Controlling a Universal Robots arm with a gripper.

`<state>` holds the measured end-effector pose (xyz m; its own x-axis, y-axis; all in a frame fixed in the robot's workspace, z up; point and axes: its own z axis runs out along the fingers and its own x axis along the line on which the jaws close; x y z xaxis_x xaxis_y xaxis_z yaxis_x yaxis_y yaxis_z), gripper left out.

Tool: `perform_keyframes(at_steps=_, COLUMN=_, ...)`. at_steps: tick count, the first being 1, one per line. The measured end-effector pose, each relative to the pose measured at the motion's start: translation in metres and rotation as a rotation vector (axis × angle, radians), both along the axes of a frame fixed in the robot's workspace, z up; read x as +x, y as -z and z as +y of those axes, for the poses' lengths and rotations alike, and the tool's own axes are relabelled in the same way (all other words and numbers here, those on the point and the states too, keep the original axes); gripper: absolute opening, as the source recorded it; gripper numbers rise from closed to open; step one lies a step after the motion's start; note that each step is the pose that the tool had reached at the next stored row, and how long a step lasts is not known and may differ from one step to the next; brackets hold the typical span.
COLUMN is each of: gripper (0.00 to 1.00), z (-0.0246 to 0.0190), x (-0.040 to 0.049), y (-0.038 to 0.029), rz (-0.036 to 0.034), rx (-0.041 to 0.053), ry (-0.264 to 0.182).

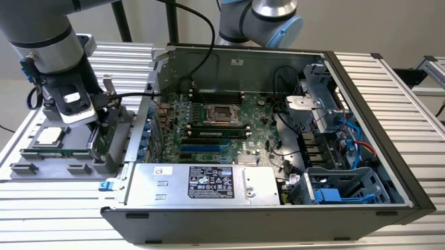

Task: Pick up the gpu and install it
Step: 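Pick up the gpu and move the gpu toward the slot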

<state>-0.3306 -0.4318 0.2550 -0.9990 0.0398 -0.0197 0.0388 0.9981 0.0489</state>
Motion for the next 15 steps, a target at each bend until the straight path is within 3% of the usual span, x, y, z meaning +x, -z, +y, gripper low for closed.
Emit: perform_keyframes(at_steps=15, gripper=0.00, z=0.0000, x=0.0000, y=-0.0184, rz=0.0000, rx=0.0000, ry=0.000)
